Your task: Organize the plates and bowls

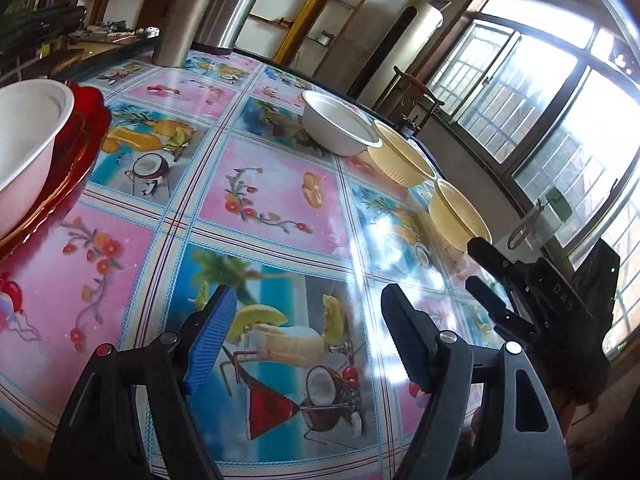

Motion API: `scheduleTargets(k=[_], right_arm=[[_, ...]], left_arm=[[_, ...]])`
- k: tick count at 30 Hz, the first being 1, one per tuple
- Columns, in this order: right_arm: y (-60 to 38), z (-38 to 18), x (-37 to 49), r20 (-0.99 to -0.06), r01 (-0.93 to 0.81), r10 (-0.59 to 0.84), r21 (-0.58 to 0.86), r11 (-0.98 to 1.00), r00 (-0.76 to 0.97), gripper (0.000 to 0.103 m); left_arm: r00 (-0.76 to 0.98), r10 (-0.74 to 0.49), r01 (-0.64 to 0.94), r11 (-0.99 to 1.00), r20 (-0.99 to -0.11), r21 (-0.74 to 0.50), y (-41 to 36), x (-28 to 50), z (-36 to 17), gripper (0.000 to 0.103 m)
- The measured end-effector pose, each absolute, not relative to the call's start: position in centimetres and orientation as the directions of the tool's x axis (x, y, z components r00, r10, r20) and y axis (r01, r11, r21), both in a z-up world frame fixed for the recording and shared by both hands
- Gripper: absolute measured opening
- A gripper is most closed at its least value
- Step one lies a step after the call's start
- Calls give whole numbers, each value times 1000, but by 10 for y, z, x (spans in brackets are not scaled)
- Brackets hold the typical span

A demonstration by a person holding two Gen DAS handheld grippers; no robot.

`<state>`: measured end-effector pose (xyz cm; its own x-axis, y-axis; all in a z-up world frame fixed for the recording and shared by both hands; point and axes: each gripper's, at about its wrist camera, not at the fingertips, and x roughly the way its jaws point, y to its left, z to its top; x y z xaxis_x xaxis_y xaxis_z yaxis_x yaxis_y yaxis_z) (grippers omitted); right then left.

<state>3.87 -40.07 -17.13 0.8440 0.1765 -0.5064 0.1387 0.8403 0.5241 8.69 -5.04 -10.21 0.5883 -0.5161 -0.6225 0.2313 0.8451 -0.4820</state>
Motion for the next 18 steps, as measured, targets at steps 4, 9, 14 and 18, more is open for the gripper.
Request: scheduleTargets(k=[4, 9, 14, 18], right_arm=[[-401, -169, 51, -504, 144, 187, 547, 824, 843, 73], [-400, -156, 99, -521, 173, 226, 609, 774, 823, 73], [-398, -147, 163, -542, 212, 249, 650, 730, 802, 73], [-398, -157, 214, -606, 285, 271, 662, 693, 748, 74]], left_arm=[[587, -535, 249, 833, -607, -493, -52, 85, -100, 76], [597, -540, 248, 828, -594, -503, -50, 84, -99, 77], [602, -527, 247, 838, -601, -487, -51, 83, -98, 78], [598, -524, 254, 842, -607, -476, -53, 83, -98, 78]])
